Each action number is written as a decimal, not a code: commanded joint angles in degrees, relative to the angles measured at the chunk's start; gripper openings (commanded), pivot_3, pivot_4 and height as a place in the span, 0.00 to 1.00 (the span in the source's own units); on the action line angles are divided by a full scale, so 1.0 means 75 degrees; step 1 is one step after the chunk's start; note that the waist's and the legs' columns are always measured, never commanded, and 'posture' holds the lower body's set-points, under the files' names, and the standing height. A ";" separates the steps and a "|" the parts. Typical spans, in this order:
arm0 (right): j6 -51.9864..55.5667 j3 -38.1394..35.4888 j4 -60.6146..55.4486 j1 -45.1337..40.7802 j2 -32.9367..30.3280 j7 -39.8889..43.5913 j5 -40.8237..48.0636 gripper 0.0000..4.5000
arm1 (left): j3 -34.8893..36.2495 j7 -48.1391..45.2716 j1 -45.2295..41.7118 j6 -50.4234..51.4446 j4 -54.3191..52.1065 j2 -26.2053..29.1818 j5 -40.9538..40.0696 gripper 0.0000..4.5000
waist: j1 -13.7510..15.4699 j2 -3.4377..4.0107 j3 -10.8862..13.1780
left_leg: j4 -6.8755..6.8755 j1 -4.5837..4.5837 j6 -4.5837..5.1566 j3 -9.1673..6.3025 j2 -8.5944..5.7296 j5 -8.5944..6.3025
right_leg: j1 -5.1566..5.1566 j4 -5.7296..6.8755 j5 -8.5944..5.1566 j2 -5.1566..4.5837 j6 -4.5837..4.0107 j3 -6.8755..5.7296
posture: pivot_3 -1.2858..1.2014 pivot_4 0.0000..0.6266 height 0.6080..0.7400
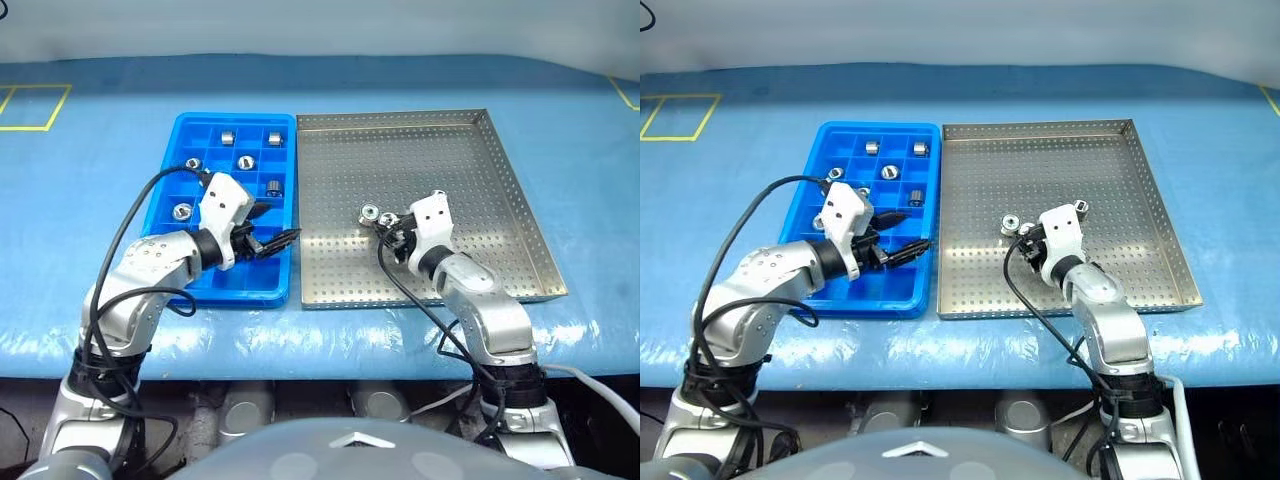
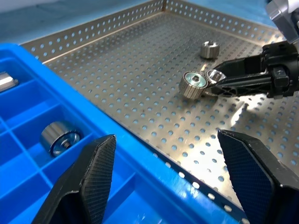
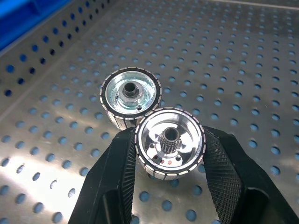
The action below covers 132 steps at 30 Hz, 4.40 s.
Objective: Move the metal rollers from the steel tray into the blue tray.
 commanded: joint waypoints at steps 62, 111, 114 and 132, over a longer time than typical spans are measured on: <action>-0.0287 0.2519 -0.3349 -0.0676 -0.4021 0.0476 -0.2132 0.44 | 0.0022 0.1078 -0.1150 0.2946 0.0848 -0.1563 -0.1905 0.41 | -0.0350 -0.0007 0.0006 | 0.0011 -0.0009 0.0001 -0.0003 0.0001 0.0000 | 0.0000 -0.0009 -0.0019 0.0008 0.0041 0.0000 | 0.44 0.24 1.00; 0.0229 0.1250 -0.3293 -0.0344 -0.1091 0.0832 -0.1617 0.44 | 0.0885 0.1970 0.0571 0.1898 0.0027 0.1812 -0.0163 0.41 | -0.0032 -0.0014 0.0014 | -0.0006 -0.0003 -0.0038 0.0000 0.0009 -0.0004 | -0.0011 -0.0008 -0.0006 0.0005 -0.0010 0.0001 | 0.49 0.24 1.00; 0.0228 0.1274 -0.3253 -0.0390 -0.1103 0.0825 -0.1615 0.44 | 0.1213 0.2016 0.0581 0.1883 0.0104 0.1744 -0.0172 0.41 | -0.0048 -0.0014 0.0014 | -0.0006 0.0000 -0.0037 0.0000 0.0013 -0.0004 | -0.0011 -0.0004 -0.0006 0.0009 -0.0010 0.0000 | 0.49 0.24 1.00; 0.0135 0.1483 -0.2800 -0.0524 -0.1015 0.0746 -0.1573 0.44 | 0.3061 0.1888 0.0509 0.1991 -0.0042 0.0802 -0.1213 0.41 | 0.0058 -0.0016 0.0015 | -0.0002 -0.0005 -0.0038 0.0000 0.0019 -0.0004 | -0.0015 0.0000 -0.0005 0.0014 -0.0014 -0.0001 | 0.50 0.24 1.00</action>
